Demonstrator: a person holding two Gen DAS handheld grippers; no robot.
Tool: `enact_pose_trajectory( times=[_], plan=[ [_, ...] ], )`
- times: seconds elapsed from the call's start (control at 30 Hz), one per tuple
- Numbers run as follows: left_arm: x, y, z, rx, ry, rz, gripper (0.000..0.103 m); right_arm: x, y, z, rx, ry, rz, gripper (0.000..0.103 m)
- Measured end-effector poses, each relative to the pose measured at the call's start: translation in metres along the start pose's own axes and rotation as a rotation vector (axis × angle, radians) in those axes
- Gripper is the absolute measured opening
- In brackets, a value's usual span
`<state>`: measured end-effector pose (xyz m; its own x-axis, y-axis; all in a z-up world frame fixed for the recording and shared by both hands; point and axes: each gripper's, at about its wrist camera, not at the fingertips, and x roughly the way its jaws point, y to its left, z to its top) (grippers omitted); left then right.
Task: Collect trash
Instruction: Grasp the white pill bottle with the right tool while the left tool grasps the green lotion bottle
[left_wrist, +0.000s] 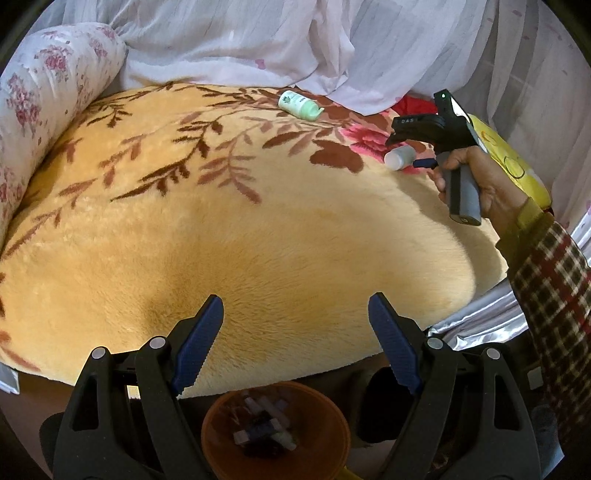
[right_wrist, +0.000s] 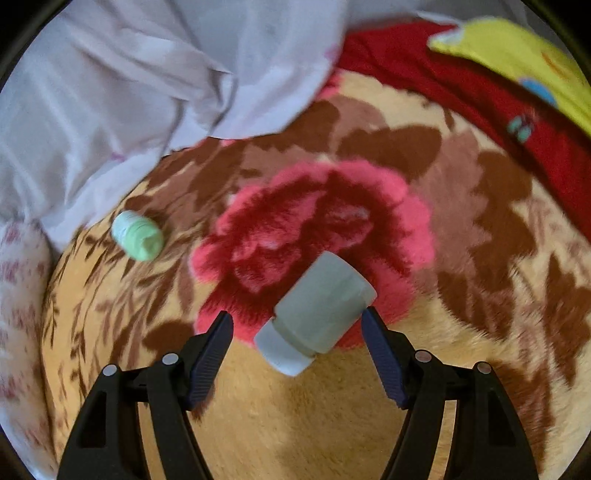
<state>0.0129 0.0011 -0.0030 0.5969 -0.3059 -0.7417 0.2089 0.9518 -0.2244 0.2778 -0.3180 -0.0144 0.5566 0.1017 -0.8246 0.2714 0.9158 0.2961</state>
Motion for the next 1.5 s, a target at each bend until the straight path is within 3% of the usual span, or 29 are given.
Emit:
enact_pose_trajectory(
  times=[0.33, 0.4, 0.5, 0.6, 0.77, 1.07, 1.17, 1.27, 1.5],
  plan=[
    [0.002, 0.011, -0.003, -0.026, 0.008, -0.001, 0.079, 0.026, -0.006, 0.009, 0.093, 0.031, -0.02, 0.068],
    [0.003, 0.013, -0.004, -0.031, 0.012, -0.002, 0.079, 0.029, 0.001, 0.012, 0.031, 0.021, -0.062, 0.051],
    [0.004, 0.014, -0.003, -0.032, 0.012, -0.002, 0.079, 0.023, 0.016, 0.009, -0.096, -0.021, -0.082, 0.05],
    [0.007, 0.013, -0.002, -0.031, 0.02, -0.005, 0.079, 0.007, 0.027, -0.003, -0.18, -0.066, -0.033, 0.048],
    [0.01, 0.006, 0.001, -0.018, 0.028, -0.013, 0.079, -0.021, 0.036, -0.031, -0.265, -0.105, 0.069, 0.047],
    [0.023, -0.011, 0.016, 0.019, 0.046, -0.018, 0.079, -0.051, 0.047, -0.061, -0.376, -0.19, 0.126, 0.047],
    [0.028, -0.014, 0.041, 0.02, 0.034, -0.021, 0.079, -0.065, 0.044, -0.07, -0.396, -0.226, 0.148, 0.047],
    [0.039, -0.016, 0.089, -0.01, -0.018, -0.021, 0.079, -0.079, 0.036, -0.078, -0.396, -0.27, 0.166, 0.047],
    [0.123, -0.018, 0.206, -0.177, 0.0, -0.029, 0.079, -0.103, 0.011, -0.08, -0.403, -0.356, 0.153, 0.047]
  ],
)
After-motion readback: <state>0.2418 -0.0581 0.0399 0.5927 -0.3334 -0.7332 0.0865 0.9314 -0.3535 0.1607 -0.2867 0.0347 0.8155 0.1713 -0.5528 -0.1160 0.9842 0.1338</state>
